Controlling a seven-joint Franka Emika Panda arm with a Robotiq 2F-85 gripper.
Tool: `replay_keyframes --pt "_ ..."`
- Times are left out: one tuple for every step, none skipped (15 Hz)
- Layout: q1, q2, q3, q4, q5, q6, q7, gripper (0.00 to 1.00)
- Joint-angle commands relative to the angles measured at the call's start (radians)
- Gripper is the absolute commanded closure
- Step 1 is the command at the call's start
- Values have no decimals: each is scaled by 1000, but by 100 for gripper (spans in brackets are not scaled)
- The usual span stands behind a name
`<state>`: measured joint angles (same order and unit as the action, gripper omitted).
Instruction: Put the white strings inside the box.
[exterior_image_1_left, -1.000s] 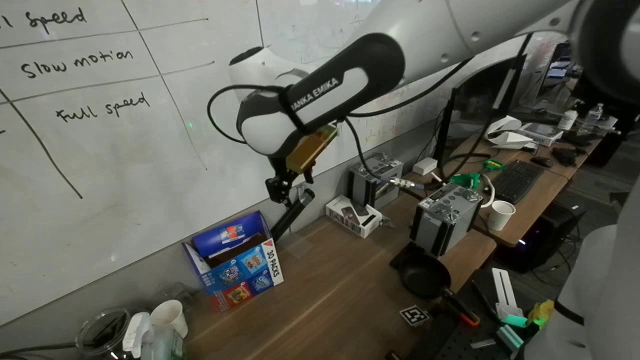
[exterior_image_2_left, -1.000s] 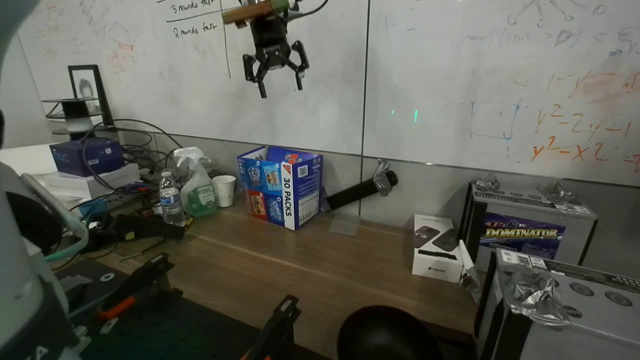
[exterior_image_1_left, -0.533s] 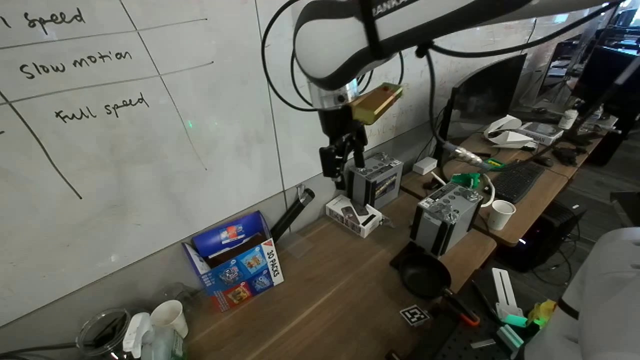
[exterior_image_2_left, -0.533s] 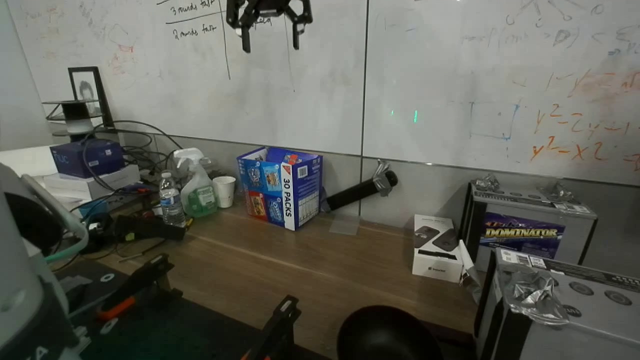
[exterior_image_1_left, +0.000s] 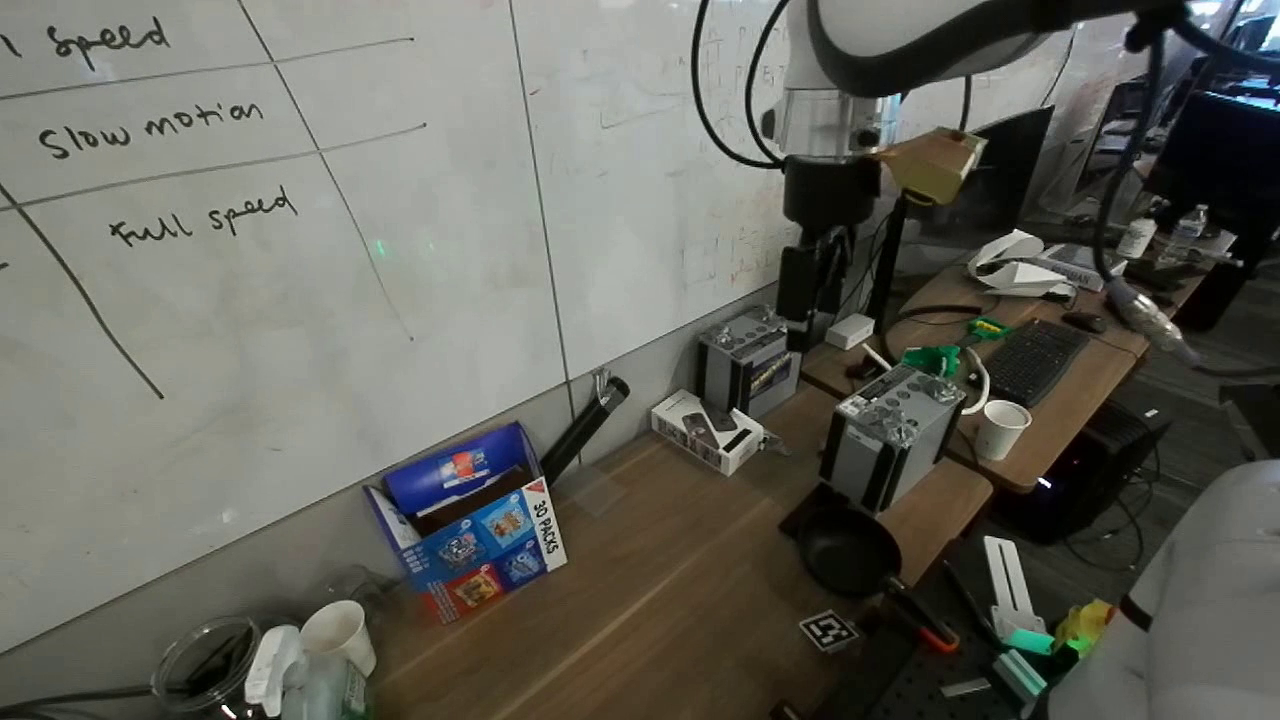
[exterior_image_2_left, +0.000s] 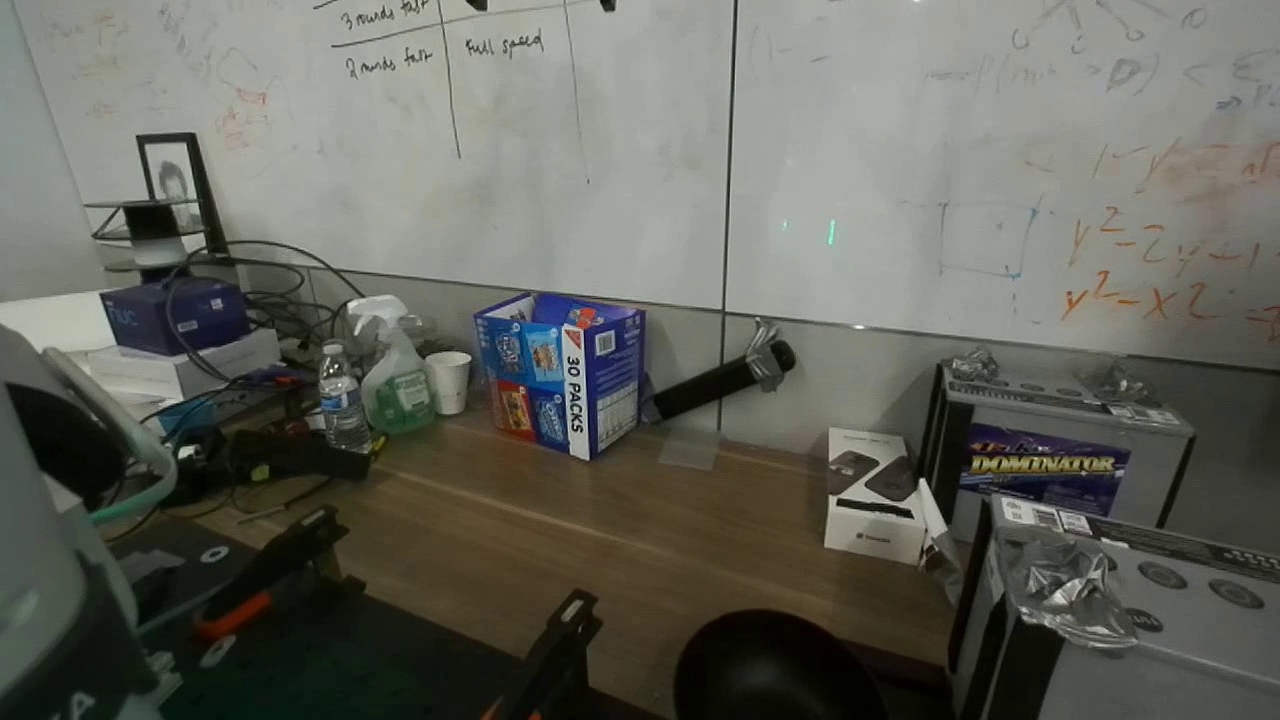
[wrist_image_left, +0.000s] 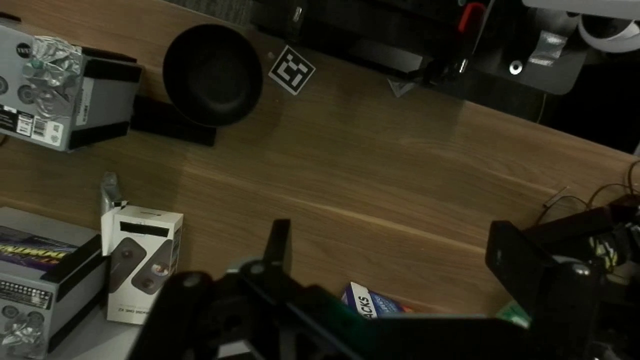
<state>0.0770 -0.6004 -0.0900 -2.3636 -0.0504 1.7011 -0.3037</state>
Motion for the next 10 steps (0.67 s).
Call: replay_keyframes --pt "-8 -152 -16 -132 23 84 -21 0" --pt "-6 -172 -21 -150 25 88 -22 0" --pt "-5 -192 -25 -168 24 92 -23 0" --pt "-5 -210 -27 -188 21 99 -21 0" --pt "-6 -226 -29 -202 18 97 -22 0" --pt "-14 -243 -29 -221 16 101 -5 0" --pt "-7 -179 -18 -171 4 68 -4 0" --pt "-8 -194 -20 -187 4 72 -4 0" --pt "-8 -204 -21 -197 4 73 -3 0" --pt "-9 -211 -22 -203 4 75 -3 0"
